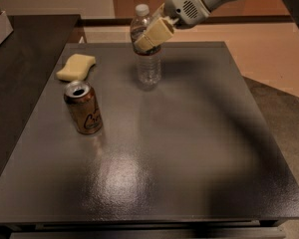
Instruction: Move water bottle near orange can
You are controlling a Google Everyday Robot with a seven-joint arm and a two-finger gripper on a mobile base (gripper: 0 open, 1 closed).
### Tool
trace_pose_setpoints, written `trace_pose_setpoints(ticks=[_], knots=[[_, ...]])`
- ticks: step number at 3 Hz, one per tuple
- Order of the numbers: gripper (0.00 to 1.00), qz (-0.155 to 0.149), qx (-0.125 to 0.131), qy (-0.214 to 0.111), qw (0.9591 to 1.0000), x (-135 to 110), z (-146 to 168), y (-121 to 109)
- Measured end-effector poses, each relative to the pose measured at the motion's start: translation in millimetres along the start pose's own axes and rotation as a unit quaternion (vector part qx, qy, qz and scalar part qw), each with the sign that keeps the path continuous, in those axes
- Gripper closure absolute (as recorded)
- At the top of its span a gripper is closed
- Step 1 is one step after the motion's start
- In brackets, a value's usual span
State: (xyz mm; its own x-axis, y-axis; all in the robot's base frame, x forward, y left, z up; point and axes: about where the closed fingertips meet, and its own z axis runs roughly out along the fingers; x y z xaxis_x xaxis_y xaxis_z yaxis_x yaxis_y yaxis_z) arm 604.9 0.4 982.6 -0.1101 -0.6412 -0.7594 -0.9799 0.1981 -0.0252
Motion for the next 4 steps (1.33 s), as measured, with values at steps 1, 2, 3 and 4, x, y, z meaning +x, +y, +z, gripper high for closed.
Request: trace_pose_setpoints(ticks=[1,2,3,4], knots=[[1.0,-0.009,-0.019,-0.005,0.9998,0.1,-3.0,32.6],[1.0,-0.008,-0.043,-0.009,0.999,5.0,0.7,62.3],[1.0,-0.012,-0.069,-0.014,0.9975,7.1,9.1,88.8],[1.0,-0.014,-0.086,-0.024,0.9959,5.0,16.7,105.9]])
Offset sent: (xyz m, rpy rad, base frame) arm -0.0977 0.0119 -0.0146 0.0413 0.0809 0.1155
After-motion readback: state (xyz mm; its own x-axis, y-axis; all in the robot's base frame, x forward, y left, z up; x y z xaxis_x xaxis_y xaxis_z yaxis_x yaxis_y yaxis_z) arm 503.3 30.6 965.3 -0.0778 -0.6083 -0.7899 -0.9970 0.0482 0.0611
